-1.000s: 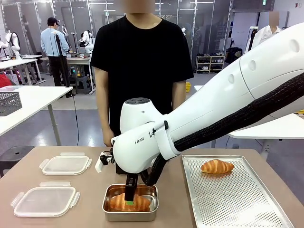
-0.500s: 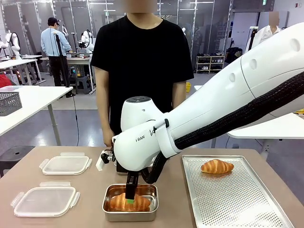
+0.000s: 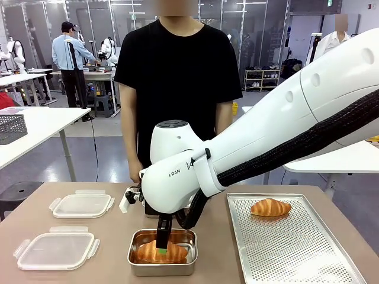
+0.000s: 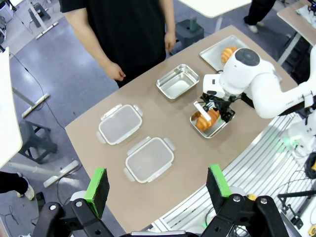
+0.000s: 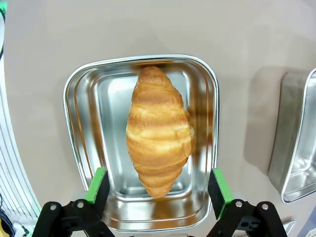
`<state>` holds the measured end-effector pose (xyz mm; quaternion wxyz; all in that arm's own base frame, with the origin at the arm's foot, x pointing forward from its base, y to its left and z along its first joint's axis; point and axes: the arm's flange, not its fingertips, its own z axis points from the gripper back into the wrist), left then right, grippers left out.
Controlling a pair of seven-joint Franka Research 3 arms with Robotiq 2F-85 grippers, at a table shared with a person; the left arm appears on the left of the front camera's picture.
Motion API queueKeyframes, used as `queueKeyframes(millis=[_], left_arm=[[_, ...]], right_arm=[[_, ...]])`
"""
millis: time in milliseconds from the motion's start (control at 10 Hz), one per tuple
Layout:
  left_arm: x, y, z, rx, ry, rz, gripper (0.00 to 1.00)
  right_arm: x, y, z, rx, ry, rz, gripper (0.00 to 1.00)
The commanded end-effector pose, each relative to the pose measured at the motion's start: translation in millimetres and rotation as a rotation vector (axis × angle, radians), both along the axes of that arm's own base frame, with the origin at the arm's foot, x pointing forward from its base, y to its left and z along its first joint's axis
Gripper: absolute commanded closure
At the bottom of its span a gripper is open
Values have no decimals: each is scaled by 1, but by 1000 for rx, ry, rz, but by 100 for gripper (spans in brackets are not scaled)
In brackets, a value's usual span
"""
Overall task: Place the bread into the airtight container.
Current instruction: Pick up a Butter Roll and place it into an empty Airtight Container.
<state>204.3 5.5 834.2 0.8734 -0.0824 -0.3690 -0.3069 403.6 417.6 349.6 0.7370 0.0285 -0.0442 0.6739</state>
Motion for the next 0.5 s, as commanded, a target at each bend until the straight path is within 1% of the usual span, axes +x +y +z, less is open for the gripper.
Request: queueKeyframes(millis=[0,400], left_arm=[[-1,-1,2,-1,-2,-6,0],[-1,-1,2,-1,-2,-6,0]], right_arm=[[0,1,0,6,-3,-2,0],[0,1,0,6,-3,-2,0]])
